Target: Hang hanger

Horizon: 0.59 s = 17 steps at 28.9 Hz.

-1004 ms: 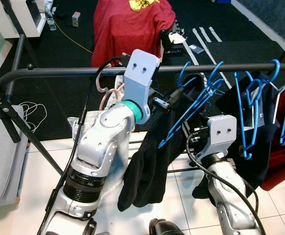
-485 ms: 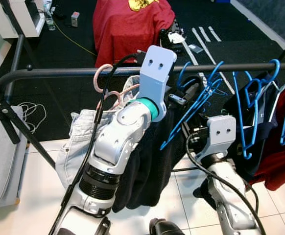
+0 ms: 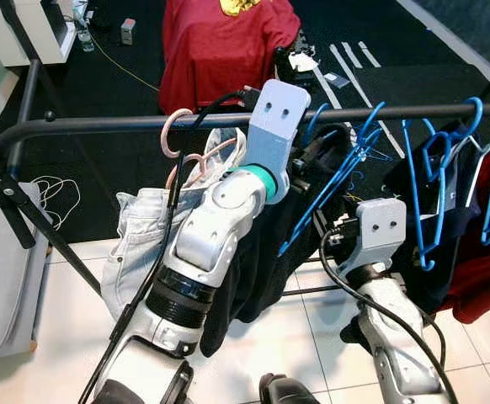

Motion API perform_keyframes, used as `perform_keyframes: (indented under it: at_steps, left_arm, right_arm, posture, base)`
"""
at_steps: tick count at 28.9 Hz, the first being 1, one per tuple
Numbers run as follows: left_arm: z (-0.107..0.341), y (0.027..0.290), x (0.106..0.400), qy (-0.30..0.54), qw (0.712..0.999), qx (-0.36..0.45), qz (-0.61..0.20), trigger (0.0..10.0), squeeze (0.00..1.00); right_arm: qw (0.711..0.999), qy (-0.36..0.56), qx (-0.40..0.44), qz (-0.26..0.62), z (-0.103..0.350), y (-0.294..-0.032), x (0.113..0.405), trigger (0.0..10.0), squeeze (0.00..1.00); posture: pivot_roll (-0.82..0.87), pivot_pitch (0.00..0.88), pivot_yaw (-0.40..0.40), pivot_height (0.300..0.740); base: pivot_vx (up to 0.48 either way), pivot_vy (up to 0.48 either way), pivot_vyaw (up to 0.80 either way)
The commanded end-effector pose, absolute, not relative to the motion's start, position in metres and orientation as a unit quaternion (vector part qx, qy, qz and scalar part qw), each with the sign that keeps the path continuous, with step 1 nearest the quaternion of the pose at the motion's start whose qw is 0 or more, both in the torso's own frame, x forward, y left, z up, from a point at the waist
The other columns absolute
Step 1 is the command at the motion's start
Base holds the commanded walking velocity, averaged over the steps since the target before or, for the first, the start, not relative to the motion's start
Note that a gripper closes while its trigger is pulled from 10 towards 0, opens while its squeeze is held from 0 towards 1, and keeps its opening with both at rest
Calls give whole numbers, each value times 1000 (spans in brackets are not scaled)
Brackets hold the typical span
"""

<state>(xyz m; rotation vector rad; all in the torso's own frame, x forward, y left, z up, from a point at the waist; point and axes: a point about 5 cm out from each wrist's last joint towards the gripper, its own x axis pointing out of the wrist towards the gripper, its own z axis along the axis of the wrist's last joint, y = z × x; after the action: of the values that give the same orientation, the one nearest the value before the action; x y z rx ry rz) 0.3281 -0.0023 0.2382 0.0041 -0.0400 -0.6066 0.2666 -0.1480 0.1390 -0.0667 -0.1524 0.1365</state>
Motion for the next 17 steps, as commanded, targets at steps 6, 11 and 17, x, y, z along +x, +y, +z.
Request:
perform_keyframes:
  at_steps: [6,11,17]
  left_arm:
    - [251,-16,325,-52,953,-23,-298,0,0]
    - [257,-7,320,-91,949,-7,-301,0,0]
    - [261,15,307,-123,927,10,-353,10000,0]
  right_arm:
    - [995,-70,-31,61,137,-150,266,10000,0]
    - [995,-70,-30,60,137,-150,267,10000,0]
    - [994,-78,-36,62,142,-151,267,10000,0]
  posture:
    - [-120,43,46,740]
    - [-117,45,43,740]
    - [-119,51,39,740]
  base:
    - [0,0,0]
    - [0,0,0]
    - [0,0,0]
